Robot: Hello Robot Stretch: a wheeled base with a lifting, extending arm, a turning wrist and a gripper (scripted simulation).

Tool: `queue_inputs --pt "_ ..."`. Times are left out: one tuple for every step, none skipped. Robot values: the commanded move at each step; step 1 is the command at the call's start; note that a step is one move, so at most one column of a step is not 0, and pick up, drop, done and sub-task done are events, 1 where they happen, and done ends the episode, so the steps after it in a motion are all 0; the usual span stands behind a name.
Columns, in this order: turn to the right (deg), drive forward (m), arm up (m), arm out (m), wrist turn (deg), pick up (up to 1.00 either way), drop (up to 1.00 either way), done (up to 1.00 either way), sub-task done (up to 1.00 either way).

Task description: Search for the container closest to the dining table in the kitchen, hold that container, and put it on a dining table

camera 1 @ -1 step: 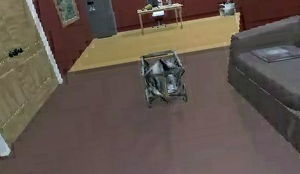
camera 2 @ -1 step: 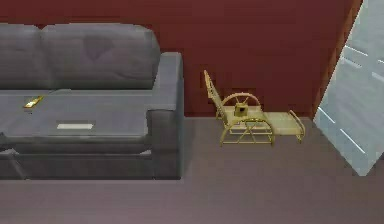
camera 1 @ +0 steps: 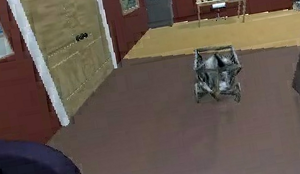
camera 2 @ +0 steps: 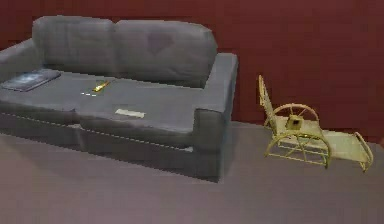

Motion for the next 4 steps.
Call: queue_inputs --pt "0.0 1.00 0.00 0.00 0.0 0.00 0.00 0.00 0.00" --pt "0.0 0.20 0.00 0.00 0.0 0.00 0.00 0.00 0.00" --pt "-6.0 0.00 0.00 0.00 0.0 0.00 0.00 0.00 0.00" --pt "0.0 0.70 0.00 0.00 0.0 0.00 0.00 0.00 0.00"
